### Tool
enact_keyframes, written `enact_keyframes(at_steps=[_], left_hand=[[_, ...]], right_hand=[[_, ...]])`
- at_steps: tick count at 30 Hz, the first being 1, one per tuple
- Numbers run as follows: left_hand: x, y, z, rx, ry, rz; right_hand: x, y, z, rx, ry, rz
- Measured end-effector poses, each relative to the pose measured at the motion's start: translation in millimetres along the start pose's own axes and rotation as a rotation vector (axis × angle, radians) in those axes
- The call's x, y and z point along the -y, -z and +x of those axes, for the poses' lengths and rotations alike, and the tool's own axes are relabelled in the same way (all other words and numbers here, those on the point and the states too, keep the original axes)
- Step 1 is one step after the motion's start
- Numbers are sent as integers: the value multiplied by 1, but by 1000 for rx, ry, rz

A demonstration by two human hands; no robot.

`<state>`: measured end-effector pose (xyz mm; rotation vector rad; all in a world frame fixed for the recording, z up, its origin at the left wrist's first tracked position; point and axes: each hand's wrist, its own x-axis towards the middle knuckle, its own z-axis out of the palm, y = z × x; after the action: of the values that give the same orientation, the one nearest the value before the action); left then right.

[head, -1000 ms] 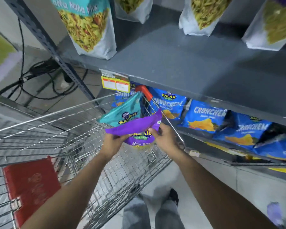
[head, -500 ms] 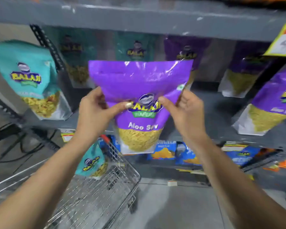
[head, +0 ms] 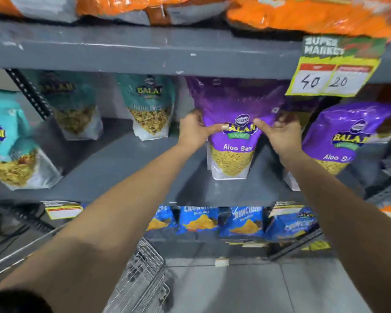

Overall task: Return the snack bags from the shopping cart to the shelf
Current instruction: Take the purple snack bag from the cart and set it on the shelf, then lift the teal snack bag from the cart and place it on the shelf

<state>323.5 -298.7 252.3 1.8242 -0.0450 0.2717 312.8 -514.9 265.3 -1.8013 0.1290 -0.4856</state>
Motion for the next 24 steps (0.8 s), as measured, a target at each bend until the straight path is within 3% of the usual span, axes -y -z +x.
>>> enact_keyframes(at_steps=[7, 9, 11, 14, 19, 21, 24], left_hand=[[18, 32, -49, -190, -39, -105], [44, 67, -88, -240, -6, -115], [81, 108, -137, -302, 68, -96], [143, 178, -217, -412, 299, 8], [224, 273, -318, -550, 579, 260], [252, 297, -336, -563, 641, 322], [293, 314, -344, -434, 793, 234]], right_hand=[[-1, -23, -75, -340, 227, -119], [-8, -45, -116, -295, 299, -46], [-15, -76, -164, -110, 294, -26], [-25, -132, -238, 311, 313, -103], [-85, -232, -322, 1225, -190, -322], [-99, -260, -340, 1398, -255, -417], [-110, -300, -348, 1337, -305, -326]])
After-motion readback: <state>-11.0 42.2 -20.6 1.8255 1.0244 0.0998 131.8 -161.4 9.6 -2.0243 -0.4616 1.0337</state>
